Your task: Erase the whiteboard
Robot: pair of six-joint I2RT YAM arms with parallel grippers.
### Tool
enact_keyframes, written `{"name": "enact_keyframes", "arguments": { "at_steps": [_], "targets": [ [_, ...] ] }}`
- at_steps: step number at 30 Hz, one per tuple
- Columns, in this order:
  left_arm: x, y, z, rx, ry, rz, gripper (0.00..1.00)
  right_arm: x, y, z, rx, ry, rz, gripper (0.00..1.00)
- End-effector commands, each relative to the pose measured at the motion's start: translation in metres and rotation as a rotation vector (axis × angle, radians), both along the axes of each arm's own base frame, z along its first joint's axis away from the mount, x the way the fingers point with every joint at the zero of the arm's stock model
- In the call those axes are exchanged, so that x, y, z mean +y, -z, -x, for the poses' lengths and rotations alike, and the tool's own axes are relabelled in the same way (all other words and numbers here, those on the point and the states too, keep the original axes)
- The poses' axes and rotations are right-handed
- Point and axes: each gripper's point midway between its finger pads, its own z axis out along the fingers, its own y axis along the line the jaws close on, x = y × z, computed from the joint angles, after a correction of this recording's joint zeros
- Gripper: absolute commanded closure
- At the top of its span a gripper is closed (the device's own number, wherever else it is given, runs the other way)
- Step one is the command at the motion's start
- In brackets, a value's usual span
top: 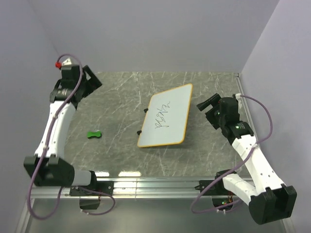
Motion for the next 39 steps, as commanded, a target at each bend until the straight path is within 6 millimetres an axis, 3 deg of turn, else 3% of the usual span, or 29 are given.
{"name": "enact_keyframes", "arguments": {
  "at_steps": [1,2,5,7,8,9,11,14,18,27,32,36,38,39],
  "targets": [
    [-0.004,0.033,0.039,0.09,0.069,0.106,0.01,0.009,-0.029,0.014,-0.077,-0.038,0.002,0.0],
    [-0.011,0.069,0.054,0.189,0.095,0.142,0.01,0.014,-0.03,0.018,-0.079,-0.064,-0.009,0.0],
    [0.011,0.131,0.108,0.411,-0.229,0.198,0.01,0.011,-0.034,0.033,-0.081,-0.066,0.011,0.0],
    [0.014,0.129,0.128,0.34,-0.377,0.286,0.01,0.004,-0.036,0.043,-0.066,-0.038,0.012,0.0],
    [0.014,0.146,0.138,0.341,-0.41,0.305,0.01,0.002,-0.037,0.046,-0.061,-0.027,0.017,0.0],
    [0.014,0.142,0.143,0.303,-0.481,0.37,0.01,0.0,-0.038,0.051,-0.05,-0.029,0.021,0.0],
    [0.009,0.153,0.148,0.33,-0.521,0.419,0.01,-0.002,-0.043,0.058,-0.05,-0.035,0.034,0.0],
    [0.013,0.164,0.146,0.371,-0.594,0.429,0.02,0.0,-0.042,0.068,-0.025,-0.08,0.052,0.0],
    [0.02,0.179,0.135,0.383,-0.65,0.44,0.05,-0.006,-0.017,0.086,0.052,-0.098,0.098,0.0],
    [0.034,0.215,0.118,0.416,-0.708,0.479,0.14,-0.022,0.001,0.124,0.061,-0.105,0.154,0.01],
    [0.035,0.232,0.115,0.446,-0.71,0.475,0.16,-0.031,0.003,0.128,0.061,-0.077,0.185,0.01],
    [0.036,0.246,0.108,0.453,-0.689,0.477,0.23,-0.032,-0.004,0.125,0.049,-0.079,0.201,0.01],
    [0.035,0.255,0.108,0.477,-0.68,0.474,0.32,-0.031,-0.006,0.124,0.048,-0.082,0.201,0.01],
    [0.033,0.257,0.104,0.474,-0.666,0.481,0.42,-0.03,-0.007,0.122,0.043,-0.087,0.196,0.02]
  ]
}}
